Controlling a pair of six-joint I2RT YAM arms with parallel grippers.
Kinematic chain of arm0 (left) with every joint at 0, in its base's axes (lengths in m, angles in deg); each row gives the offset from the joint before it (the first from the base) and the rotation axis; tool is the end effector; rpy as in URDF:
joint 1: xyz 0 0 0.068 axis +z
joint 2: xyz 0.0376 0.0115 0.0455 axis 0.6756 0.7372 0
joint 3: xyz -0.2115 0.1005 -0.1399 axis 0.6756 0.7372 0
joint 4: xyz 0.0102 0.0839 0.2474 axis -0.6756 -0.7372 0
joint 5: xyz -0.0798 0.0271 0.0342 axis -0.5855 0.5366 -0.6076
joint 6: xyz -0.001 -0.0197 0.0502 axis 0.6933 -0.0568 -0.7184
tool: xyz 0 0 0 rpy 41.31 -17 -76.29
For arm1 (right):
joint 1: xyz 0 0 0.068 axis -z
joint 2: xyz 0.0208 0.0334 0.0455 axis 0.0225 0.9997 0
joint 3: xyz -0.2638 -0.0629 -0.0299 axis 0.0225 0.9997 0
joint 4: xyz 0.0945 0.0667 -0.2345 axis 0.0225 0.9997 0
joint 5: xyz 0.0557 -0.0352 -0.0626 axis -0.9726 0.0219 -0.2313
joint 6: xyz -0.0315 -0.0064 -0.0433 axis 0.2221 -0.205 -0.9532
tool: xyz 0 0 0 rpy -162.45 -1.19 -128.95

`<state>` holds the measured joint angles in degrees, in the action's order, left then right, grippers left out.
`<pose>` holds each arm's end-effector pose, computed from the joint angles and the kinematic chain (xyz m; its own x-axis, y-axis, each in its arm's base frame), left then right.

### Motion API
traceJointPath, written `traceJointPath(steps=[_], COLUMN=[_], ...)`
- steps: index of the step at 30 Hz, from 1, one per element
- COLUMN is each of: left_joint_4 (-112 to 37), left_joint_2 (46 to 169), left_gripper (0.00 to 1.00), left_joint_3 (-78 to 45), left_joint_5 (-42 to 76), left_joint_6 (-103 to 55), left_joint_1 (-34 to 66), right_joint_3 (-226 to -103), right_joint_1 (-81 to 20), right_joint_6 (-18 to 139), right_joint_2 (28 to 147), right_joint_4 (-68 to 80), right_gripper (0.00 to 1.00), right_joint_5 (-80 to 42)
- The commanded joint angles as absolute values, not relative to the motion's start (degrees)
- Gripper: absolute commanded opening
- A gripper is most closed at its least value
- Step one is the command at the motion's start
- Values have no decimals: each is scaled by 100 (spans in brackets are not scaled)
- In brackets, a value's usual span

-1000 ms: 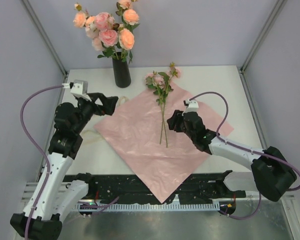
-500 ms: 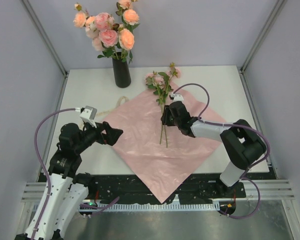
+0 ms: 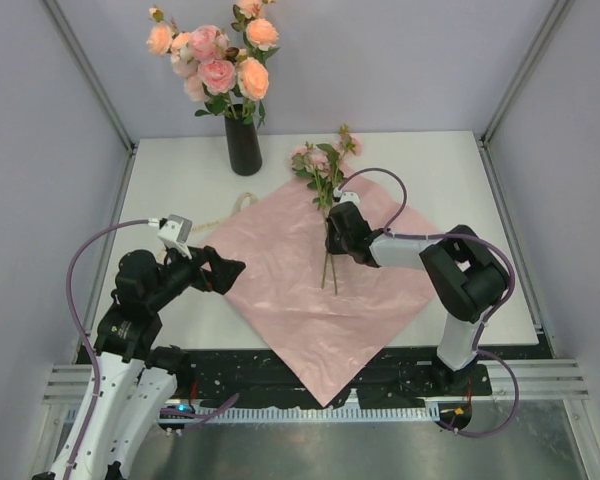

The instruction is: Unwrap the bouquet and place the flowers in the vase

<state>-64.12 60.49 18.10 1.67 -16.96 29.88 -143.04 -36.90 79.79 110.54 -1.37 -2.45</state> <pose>0.1175 -0.0410 0.3084 -0.4315 -0.2100 -0.8773 0.4612 0.7845 -0.4146 0.3030 0.2100 0.1477 -0.7065 0.0247 -0.7073 -0.1913 0.9555 0.2245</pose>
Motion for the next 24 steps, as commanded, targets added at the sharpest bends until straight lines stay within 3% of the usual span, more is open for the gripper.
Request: traceJointPath(steps=[1, 17, 24], left_joint_4=[-6358, -6130, -5471], left_joint_2=[6004, 6126, 6363], left_gripper=[100, 100, 99], left_joint_3=[1734, 1787, 1927], left_joint_5=[196, -15, -463], left_joint_6=[-1738, -1659, -887], left_joint_1=[3002, 3002, 2994], right_joint_3=[-14516, -13954, -12910], right_joint_1=[-3697, -3706, -3785], right_joint_6=[7954, 7866, 8269], right_joint_2=[11058, 9546, 8397], right_joint_4=[-161, -310, -1485], right_gripper=[7, 5, 5], right_joint_5=[-90, -256, -1335])
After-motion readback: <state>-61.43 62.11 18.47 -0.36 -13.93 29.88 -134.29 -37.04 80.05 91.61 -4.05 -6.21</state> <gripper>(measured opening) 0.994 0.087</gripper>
